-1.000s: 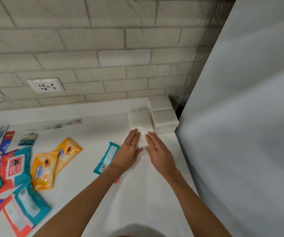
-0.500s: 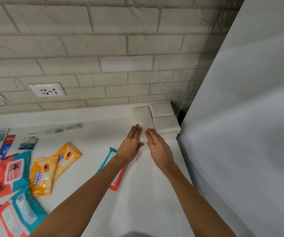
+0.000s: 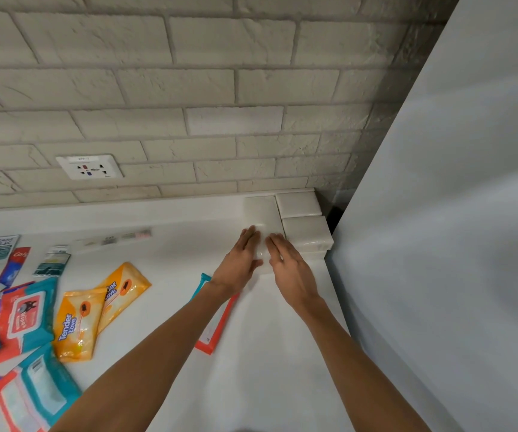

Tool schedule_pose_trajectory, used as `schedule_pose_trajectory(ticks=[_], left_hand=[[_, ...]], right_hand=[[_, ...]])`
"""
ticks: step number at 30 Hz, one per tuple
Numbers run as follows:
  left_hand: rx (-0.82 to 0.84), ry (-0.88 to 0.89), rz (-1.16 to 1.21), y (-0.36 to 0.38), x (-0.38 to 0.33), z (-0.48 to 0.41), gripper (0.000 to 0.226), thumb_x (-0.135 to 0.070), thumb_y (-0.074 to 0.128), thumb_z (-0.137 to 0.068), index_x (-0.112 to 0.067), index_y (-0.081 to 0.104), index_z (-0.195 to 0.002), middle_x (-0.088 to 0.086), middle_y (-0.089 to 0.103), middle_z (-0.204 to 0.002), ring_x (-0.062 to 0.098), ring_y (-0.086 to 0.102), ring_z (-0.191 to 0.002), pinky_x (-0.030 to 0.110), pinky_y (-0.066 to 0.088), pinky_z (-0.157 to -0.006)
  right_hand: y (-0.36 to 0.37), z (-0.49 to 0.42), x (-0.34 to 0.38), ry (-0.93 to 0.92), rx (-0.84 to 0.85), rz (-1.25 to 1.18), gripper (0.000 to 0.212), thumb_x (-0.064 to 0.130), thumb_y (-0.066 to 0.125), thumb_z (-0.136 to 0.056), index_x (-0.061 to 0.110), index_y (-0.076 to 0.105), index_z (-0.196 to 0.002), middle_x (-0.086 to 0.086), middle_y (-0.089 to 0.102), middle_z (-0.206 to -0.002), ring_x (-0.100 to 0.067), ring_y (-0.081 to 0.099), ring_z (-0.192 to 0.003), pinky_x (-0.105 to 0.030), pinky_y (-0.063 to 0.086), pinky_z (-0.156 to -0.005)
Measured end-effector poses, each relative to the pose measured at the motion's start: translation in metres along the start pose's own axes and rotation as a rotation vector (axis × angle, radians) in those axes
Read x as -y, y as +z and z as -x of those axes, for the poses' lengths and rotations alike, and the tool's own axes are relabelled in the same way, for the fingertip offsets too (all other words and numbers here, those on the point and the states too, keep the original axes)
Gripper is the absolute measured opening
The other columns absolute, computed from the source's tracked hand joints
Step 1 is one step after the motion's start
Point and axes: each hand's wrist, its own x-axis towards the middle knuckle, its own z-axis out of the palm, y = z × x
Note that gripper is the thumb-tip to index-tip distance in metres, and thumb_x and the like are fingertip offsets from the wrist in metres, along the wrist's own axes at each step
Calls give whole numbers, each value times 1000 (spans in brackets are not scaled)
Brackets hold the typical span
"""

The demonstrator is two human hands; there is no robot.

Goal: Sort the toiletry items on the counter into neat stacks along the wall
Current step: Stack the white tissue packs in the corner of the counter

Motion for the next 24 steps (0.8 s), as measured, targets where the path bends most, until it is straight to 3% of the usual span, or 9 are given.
schedule_pose_trajectory(ticks=[3,5,6,9,11,14,18,21,24], left_hand=[[-11,-37,50,2,-1,2,83,-28,65,-100,-14,15,-164,6,1,-173,29,35,-150,42,43,-116],[-10,-115,111,2,-5,5,95,-35,68,-97,-19,4,-165,4,-11,-172,29,50,-140,37,47,-110],[-7,-154,143,2,-7,6,101,-39,69,-95,-20,-2,-164,5,-13,-172,30,48,-141,36,45,-110],[6,-212,208,1,-11,6,108,-42,71,-94,-19,-8,-163,10,0,-172,33,30,-152,40,34,-118],[9,-226,266,1,-11,6,104,-35,72,-95,-23,-5,-164,11,19,-169,33,34,-148,42,34,-119],[23,-278,361,0,-10,3,100,-28,73,-94,-27,1,-163,11,39,-159,34,47,-137,45,40,-115],[34,-316,394,0,-10,-3,107,-23,77,-92,-27,-3,-163,11,45,-153,33,52,-131,45,42,-113],[48,-371,441,-2,-11,-7,118,-18,80,-88,-22,-12,-162,10,45,-155,33,51,-134,43,39,-115],[71,-399,442,-4,-10,-11,118,-17,83,-86,-14,-7,-163,11,45,-155,33,50,-135,37,37,-115]], right_hand=[[0,0,-4,8,-32,-57,72,12,83,-87,2,51,-151,-17,51,-156,-30,48,-146,-41,41,-121],[-3,1,-7,30,-1,-78,79,29,80,-93,6,41,-158,-15,40,-164,-31,35,-154,-43,35,-124],[-5,2,-10,53,26,-88,85,41,75,-94,9,34,-162,-14,32,-169,-31,26,-158,-44,29,-127],[-11,1,-23,182,60,-153,101,71,58,-92,15,20,-167,-14,17,-173,-33,12,-161,-46,16,-131],[-14,-1,-34,256,55,-190,103,80,52,-90,17,23,-166,-15,18,-173,-36,15,-160,-49,17,-130],[-14,-2,-50,354,44,-238,88,78,42,-97,22,28,-164,-13,19,-173,-34,15,-160,-51,20,-129],[-5,-11,-71,472,-30,-261,67,64,38,-105,23,41,-158,-17,32,-167,-39,30,-154,-54,31,-123],[-7,-29,-86,651,89,-440,68,60,36,-107,22,31,-163,-14,30,-168,-33,32,-153,-47,32,-123],[-9,-48,-98,774,180,-606,73,57,41,-107,17,23,-165,-14,37,-166,-36,39,-150,-46,35,-120]])
